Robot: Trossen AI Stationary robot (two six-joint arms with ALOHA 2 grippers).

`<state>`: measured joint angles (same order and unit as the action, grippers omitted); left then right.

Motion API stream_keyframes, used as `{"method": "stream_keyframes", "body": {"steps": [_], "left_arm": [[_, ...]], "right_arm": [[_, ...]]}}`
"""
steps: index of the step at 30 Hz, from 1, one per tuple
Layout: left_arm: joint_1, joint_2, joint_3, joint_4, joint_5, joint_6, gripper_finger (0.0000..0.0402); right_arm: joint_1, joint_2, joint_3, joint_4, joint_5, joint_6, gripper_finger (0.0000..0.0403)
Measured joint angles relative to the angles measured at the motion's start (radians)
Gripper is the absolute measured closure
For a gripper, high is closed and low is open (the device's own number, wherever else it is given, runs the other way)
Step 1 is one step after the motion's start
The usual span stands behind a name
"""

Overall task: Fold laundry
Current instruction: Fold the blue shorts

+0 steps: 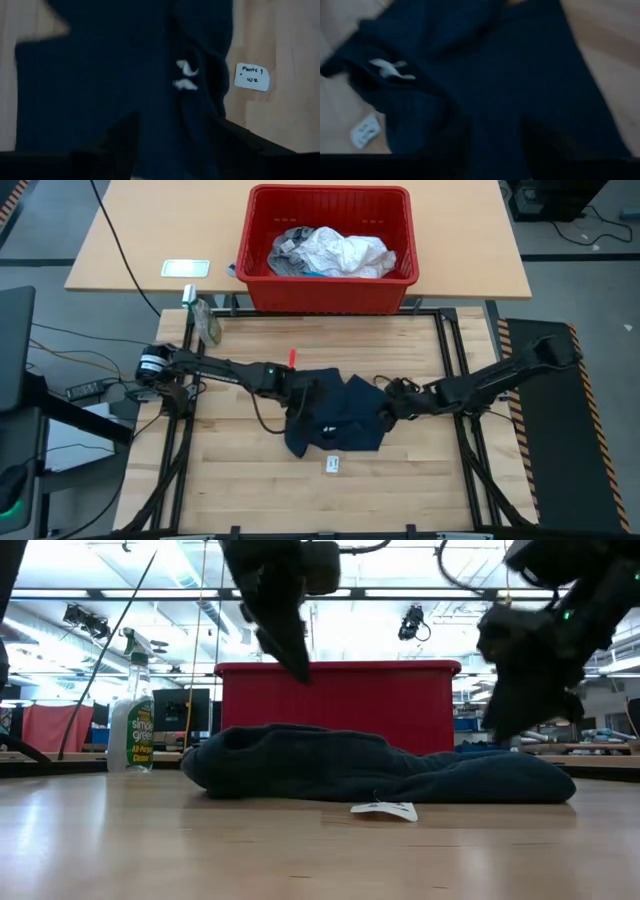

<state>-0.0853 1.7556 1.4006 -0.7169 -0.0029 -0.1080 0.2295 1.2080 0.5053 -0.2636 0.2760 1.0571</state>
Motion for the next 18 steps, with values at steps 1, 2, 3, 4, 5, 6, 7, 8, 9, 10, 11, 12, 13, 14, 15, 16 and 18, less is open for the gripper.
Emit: {"method": "stream_keyframes", "body": {"steps": [1,2,3,4,5,6,7,8,9,10,11,12,13,14,15,16,18], "left_arm": [[0.006,0.012,0.000,0.016,0.001,0.036,0.0183],[0.014,0.023,0.000,0.039,0.005,0.056,0.0186],[0.024,0.037,0.000,0.064,0.012,0.065,0.0189],[0.038,0.052,0.000,0.085,0.021,0.073,0.0191],[0.050,0.069,0.000,0.112,0.036,0.080,0.0194],[0.062,0.089,0.000,0.145,0.070,0.092,0.0197],[0.070,0.109,0.000,0.188,0.105,0.106,0.0200],[0.074,0.125,-0.001,0.232,0.139,0.115,0.0204],[0.072,0.138,-0.001,0.266,0.169,0.119,0.0208],[0.070,0.150,-0.001,0.297,0.193,0.119,0.0211],[0.066,0.159,-0.001,0.329,0.209,0.116,0.0213],[0.061,0.164,0.000,0.339,0.215,0.106,0.0216],[0.056,0.174,0.000,0.335,0.219,0.092,0.0217],[0.052,0.185,0.000,0.348,0.220,0.065,0.0218],[0.046,0.194,0.000,0.365,0.219,0.039,0.0219],[0.040,0.205,0.000,0.365,0.219,0.023,0.0219],[0.025,0.227,0.000,0.383,0.222,0.017,0.0219]], "right_arm": [[0.000,0.030,0.000,0.007,-0.001,0.026,0.0245],[0.000,0.056,0.000,0.021,-0.003,0.054,0.0249],[-0.001,0.079,0.000,0.035,-0.007,0.077,0.0252],[-0.001,0.100,0.000,0.048,-0.008,0.098,0.0256],[-0.002,0.122,0.000,0.062,-0.008,0.123,0.0258],[-0.003,0.144,0.000,0.067,-0.008,0.151,0.0261],[-0.005,0.163,0.000,0.065,-0.009,0.180,0.0263],[-0.007,0.180,0.000,0.064,-0.008,0.207,0.0265],[-0.007,0.196,0.000,0.068,-0.006,0.237,0.0268],[-0.008,0.209,0.001,0.070,0.008,0.265,0.0270],[-0.008,0.220,0.003,0.073,0.025,0.286,0.0272],[-0.008,0.234,0.004,0.077,0.050,0.308,0.0274],[-0.008,0.247,0.005,0.079,0.081,0.335,0.0276],[-0.009,0.257,0.005,0.077,0.111,0.364,0.0277],[-0.009,0.266,0.005,0.075,0.140,0.394,0.0277],[-0.010,0.278,0.005,0.081,0.163,0.425,0.0277],[-0.010,0.290,0.004,0.082,0.198,0.494,0.0278]]}}
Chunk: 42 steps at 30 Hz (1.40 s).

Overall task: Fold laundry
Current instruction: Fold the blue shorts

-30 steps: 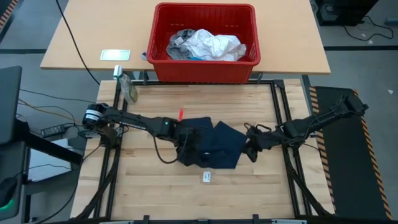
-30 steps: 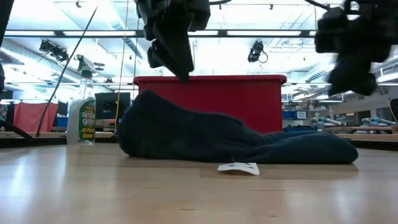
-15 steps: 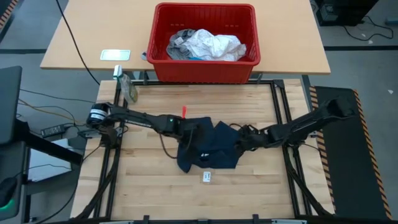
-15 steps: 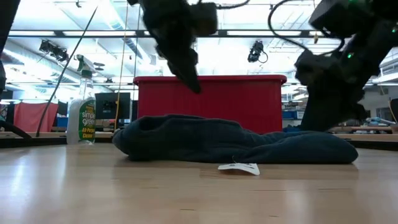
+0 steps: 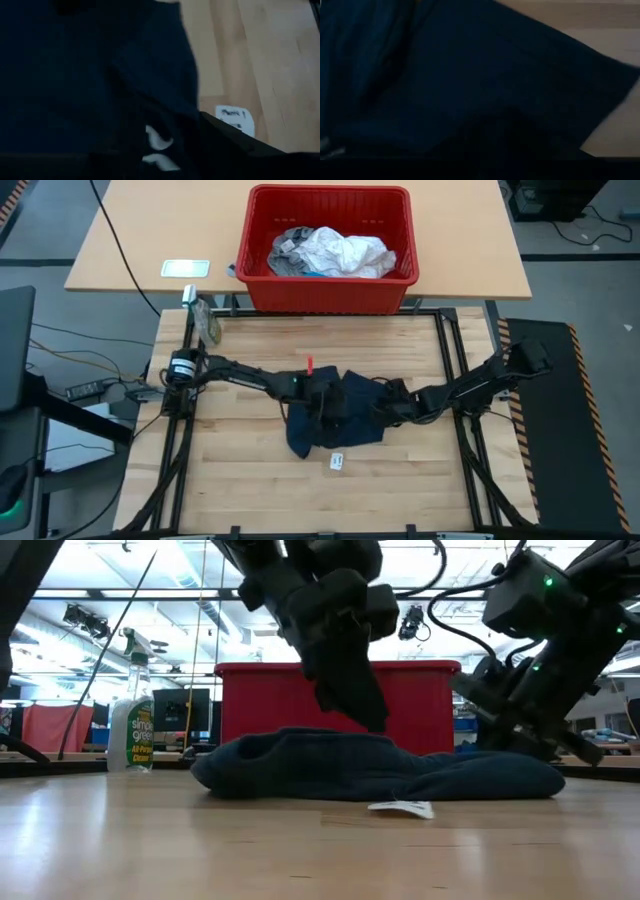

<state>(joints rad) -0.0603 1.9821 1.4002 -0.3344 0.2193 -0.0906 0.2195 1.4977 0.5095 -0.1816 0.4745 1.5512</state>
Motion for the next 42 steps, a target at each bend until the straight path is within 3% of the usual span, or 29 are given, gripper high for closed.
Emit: {"method": "stream_keyframes", "body": {"steps": [8,15,23,30,35,38,42], "left_arm": [[-0.058,0.111,0.000,0.063,-0.012,-0.097,0.0219],[-0.154,0.078,-0.001,0.101,0.063,-0.135,0.0240],[-0.292,0.027,0.000,0.089,-0.051,-0.119,0.0247],[-0.312,0.027,0.000,-0.069,-0.089,-0.161,0.0247],[-0.314,0.007,0.000,-0.209,-0.245,-0.151,0.0247],[-0.309,-0.029,0.000,-0.280,-0.327,-0.102,0.0247],[-0.283,-0.073,0.000,-0.304,-0.333,-0.039,0.0247]], "right_arm": [[-0.001,0.017,-0.002,0.033,0.001,0.102,0.0278],[0.000,0.019,-0.001,0.032,-0.030,0.131,0.0278],[0.000,0.015,-0.002,0.035,-0.044,0.121,0.0278],[0.009,-0.056,-0.006,0.014,-0.065,0.053,0.0278],[0.040,-0.088,0.037,-0.053,-0.067,0.060,0.0281],[0.097,-0.091,0.113,-0.050,-0.011,0.041,0.0282],[0.160,-0.071,0.223,-0.093,0.069,-0.007,0.0282]]}}
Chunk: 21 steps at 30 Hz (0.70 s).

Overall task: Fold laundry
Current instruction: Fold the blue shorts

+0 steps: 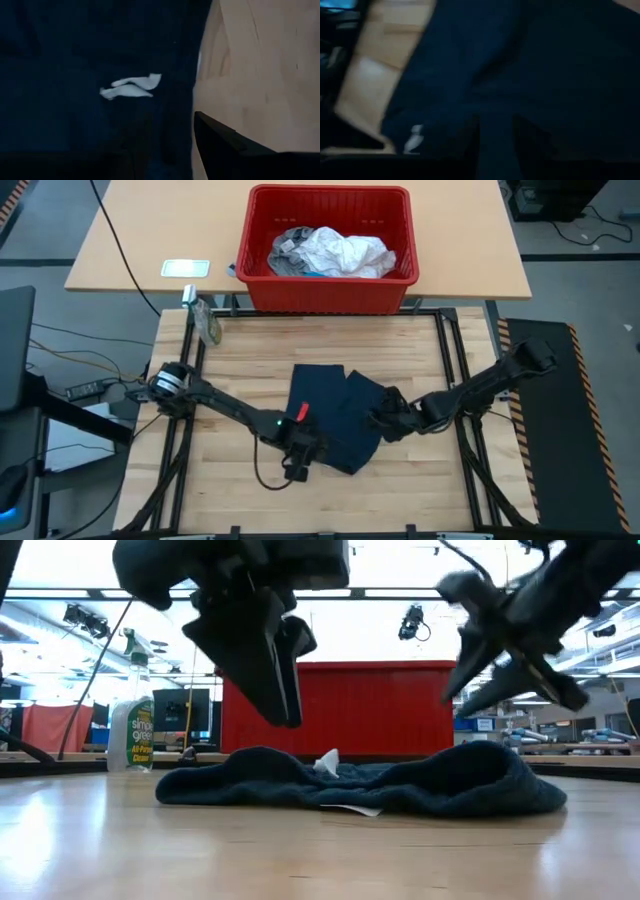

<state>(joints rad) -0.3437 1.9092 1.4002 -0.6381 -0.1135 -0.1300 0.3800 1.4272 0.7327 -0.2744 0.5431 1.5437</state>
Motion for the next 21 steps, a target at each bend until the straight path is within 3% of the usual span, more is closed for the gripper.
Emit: {"method": "stream_keyframes", "body": {"steps": [7,11,16,19,21], "left_arm": [[0.069,-0.020,0.000,-0.030,0.002,0.036,0.0247],[0.065,-0.022,-0.001,0.114,0.028,0.055,0.0247],[0.052,-0.023,0.000,0.285,0.029,0.121,0.0247],[0.055,-0.023,0.000,0.274,0.029,0.118,0.0247],[0.055,-0.023,0.000,0.229,0.029,0.090,0.0247]], "right_arm": [[0.032,0.137,0.080,-0.230,-0.085,0.013,0.0288],[0.023,0.209,0.081,-0.263,-0.169,0.027,0.0298],[0.021,0.288,0.089,-0.104,-0.263,-0.008,0.0304],[0.036,0.305,0.087,0.119,-0.352,0.015,0.0305],[0.042,0.294,0.081,0.215,-0.349,-0.009,0.0306]]}}
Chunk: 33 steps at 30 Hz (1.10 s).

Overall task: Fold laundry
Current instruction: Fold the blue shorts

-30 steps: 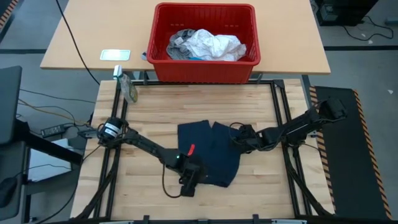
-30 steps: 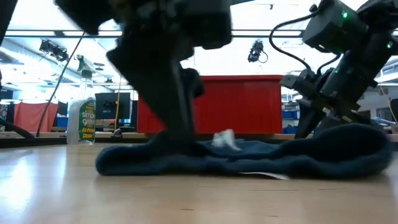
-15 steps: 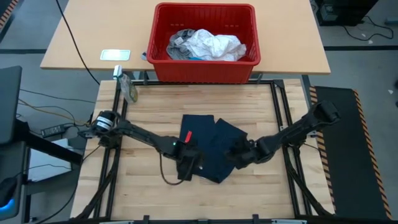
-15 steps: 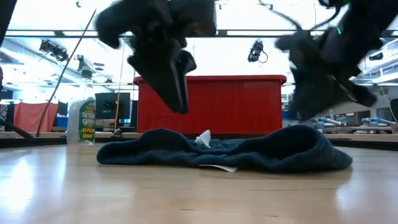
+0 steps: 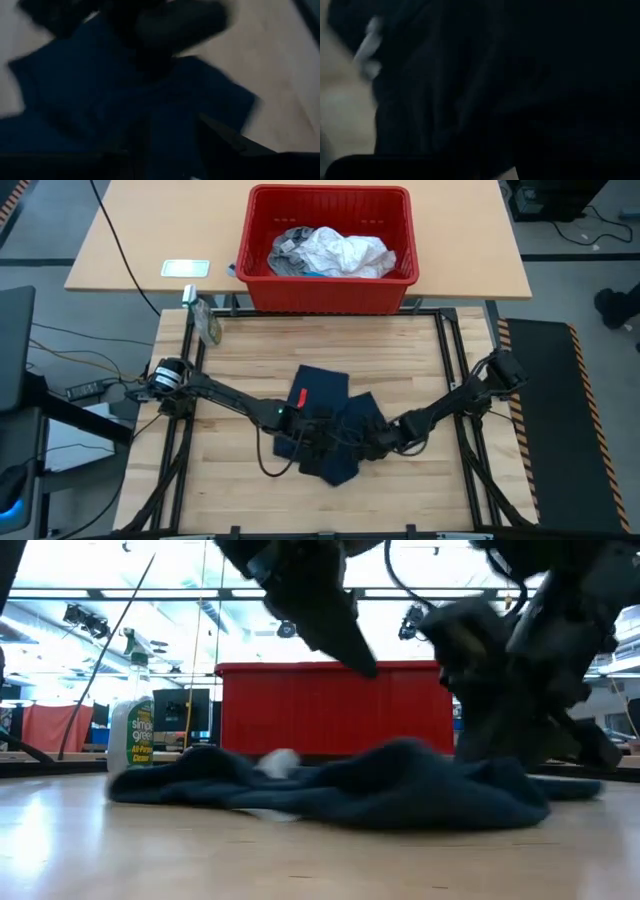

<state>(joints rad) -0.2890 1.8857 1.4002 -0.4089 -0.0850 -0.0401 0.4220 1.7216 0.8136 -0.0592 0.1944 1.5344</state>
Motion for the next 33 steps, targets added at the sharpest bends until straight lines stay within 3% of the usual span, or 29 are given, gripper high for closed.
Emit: {"method": "stream_keyframes", "body": {"steps": [2,6,11,18,25,33], "left_arm": [[0.000,-0.007,0.000,-0.070,0.000,-0.047,0.0247],[-0.008,-0.052,-0.001,-0.183,0.000,-0.133,0.0247],[-0.013,-0.089,0.000,-0.166,-0.023,-0.187,0.0247],[-0.005,0.017,-0.002,-0.045,-0.025,-0.303,0.0247],[0.003,0.026,-0.001,0.153,-0.016,-0.385,0.0247],[-0.005,0.023,0.000,0.108,-0.028,-0.644,0.0248]], "right_arm": [[-0.004,-0.044,0.002,0.003,0.043,-0.012,0.0307],[-0.047,-0.135,0.000,-0.225,0.100,-0.085,0.0311],[-0.085,-0.229,0.002,-0.381,0.075,-0.340,0.0312],[-0.080,-0.303,0.003,-0.421,0.014,-0.627,0.0312],[-0.118,-0.282,-0.018,-0.495,0.020,-0.834,0.0312],[-0.185,-0.253,-0.151,-0.388,-0.005,-0.909,0.0312]]}}
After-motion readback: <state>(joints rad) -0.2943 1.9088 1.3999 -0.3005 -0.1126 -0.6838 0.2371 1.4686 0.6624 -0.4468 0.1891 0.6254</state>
